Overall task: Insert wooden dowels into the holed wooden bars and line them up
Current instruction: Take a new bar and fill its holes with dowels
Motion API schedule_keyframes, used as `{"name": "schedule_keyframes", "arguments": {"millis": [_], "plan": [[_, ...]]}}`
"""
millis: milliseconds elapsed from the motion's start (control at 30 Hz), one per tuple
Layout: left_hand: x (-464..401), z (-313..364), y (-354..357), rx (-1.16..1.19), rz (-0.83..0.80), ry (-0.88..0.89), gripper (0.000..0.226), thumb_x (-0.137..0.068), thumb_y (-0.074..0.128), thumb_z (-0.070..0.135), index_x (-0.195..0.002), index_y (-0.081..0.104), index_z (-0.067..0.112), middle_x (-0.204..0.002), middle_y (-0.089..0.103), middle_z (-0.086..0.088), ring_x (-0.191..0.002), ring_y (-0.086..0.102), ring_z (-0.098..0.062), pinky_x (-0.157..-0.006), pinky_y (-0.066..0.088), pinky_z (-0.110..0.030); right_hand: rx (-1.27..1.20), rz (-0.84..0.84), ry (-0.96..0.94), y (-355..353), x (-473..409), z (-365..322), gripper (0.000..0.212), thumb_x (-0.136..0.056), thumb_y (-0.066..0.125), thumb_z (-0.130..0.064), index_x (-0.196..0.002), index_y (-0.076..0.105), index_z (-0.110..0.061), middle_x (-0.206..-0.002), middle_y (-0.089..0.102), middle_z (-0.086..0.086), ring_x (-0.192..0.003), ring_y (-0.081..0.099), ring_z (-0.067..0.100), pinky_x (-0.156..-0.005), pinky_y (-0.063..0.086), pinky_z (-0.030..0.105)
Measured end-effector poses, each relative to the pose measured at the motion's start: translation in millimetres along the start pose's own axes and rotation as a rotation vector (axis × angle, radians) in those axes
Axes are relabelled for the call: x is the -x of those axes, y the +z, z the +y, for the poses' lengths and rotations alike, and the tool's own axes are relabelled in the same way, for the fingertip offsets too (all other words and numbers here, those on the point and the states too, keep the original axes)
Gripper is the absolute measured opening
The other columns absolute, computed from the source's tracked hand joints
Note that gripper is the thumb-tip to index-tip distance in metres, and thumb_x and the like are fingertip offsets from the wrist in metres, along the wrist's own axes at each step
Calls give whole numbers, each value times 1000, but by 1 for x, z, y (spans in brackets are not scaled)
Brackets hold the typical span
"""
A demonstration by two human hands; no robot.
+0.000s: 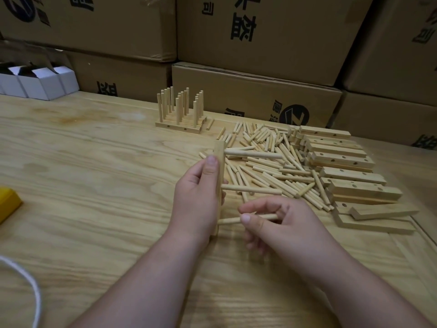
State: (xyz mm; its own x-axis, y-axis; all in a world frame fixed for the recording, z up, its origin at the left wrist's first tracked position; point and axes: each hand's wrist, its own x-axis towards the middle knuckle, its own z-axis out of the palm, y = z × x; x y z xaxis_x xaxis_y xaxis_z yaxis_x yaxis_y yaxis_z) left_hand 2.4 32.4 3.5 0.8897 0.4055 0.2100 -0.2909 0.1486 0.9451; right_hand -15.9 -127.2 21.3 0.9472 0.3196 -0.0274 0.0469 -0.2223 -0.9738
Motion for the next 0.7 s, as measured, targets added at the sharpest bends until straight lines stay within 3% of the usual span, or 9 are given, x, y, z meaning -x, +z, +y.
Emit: {"name": "schedule_keyframes", "arguments": {"millis": [167,367,700], "plan": [[-2,1,-2,65,28,-36,43,-103,50,47,-68,67,28,-59,54,2,-51,49,-14,-44,44,-25,-103,-13,-94,0,2,3,25,-83,68,-25,-100,74,-7,-87,77,14,-71,72,27,-51,55,28],[-4,-5,-1,52,126,-23,46,-104,47,47,-69,62,22,-56,51,3,-49,50,-12,-45,46,-27,-274,111,-107,21,1,14,12,-94,59,-3,-96,69,2,-81,74,22,-75,74,35,-63,61,32],[-2,-9,1,66,207,61,43,-104,48,42,-77,57,11,-59,47,2,-50,47,-13,-46,45,-29,-340,130,-84,26,-1,16,11,-95,58,-2,-94,68,1,-79,74,23,-74,74,35,-62,61,32]]}}
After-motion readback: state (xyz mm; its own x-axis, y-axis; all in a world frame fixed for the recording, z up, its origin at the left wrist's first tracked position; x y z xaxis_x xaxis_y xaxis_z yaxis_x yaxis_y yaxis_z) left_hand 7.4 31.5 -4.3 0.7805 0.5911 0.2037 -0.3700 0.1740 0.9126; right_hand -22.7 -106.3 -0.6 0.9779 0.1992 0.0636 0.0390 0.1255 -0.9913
